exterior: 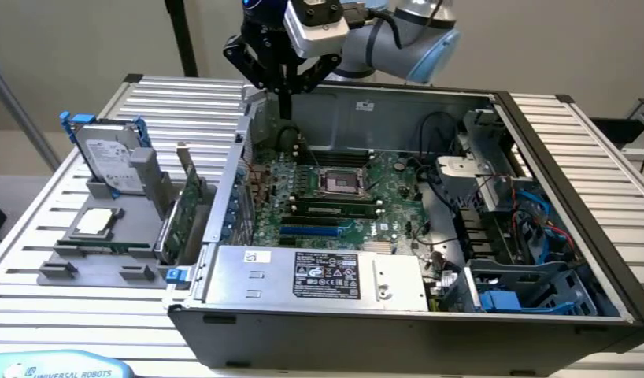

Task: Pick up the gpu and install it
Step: 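Reach for the gpu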

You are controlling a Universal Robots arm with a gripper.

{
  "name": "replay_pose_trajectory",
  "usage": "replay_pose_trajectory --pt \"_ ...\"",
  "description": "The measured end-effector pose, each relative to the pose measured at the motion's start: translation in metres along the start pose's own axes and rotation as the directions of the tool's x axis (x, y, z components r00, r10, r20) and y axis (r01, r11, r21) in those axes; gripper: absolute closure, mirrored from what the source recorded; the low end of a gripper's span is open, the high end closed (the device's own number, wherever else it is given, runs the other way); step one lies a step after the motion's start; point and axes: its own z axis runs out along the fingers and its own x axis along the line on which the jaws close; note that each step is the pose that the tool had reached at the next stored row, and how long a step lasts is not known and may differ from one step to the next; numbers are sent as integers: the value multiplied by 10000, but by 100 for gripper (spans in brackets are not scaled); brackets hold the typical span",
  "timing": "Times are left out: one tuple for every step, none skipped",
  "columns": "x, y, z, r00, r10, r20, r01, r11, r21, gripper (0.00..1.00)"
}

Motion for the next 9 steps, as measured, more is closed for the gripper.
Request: replay_pose_trajectory --pt "44 -14 -1 10000 0 0 0 10000 0 89" --pt "88 -28 -3 10000 0 0 0 10000 1 89" --pt "132 -43 -4 10000 0 0 0 10000 2 89" --pt "176 -57 -6 10000 0 0 0 10000 2 89" --pt "221 -72 -7 10000 0 0 0 10000 3 89" --pt "269 -88 -8 10000 0 0 0 10000 4 89" --pt "313 -104 -10 10000 0 1 0 10000 4 89" --pt "357 -119 -11 10000 0 1 0 10000 4 89" --pt "401 -135 -12 10000 0 2 0 10000 4 89"
